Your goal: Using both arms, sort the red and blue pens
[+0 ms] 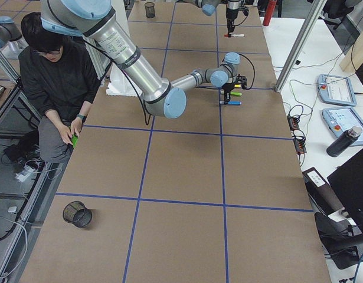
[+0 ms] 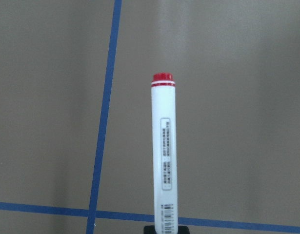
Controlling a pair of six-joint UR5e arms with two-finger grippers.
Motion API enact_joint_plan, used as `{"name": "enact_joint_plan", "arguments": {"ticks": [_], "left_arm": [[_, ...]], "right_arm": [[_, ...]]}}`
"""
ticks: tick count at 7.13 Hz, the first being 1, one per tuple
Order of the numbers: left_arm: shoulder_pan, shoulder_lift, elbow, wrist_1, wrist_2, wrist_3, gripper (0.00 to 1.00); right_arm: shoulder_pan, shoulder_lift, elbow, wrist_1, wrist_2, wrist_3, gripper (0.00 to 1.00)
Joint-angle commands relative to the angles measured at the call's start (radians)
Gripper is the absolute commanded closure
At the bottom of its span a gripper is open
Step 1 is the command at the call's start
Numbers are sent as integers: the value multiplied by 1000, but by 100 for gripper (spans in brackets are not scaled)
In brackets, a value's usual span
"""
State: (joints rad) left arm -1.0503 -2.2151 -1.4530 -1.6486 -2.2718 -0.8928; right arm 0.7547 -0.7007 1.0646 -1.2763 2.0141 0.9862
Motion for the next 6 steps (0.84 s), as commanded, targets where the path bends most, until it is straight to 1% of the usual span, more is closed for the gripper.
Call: {"name": "enact_joint_plan", "arguments": {"ticks": [1,4,6], "left_arm": [[0,0,-4,7,0,0,100],[0,0,-4,9,0,0,100],[0,0,-4,9,0,0,100]], "right_arm": [[0,0,0,0,0,0,67],[0,0,0,-2,0,0,62],[0,0,0,-2,0,0,62]]}}
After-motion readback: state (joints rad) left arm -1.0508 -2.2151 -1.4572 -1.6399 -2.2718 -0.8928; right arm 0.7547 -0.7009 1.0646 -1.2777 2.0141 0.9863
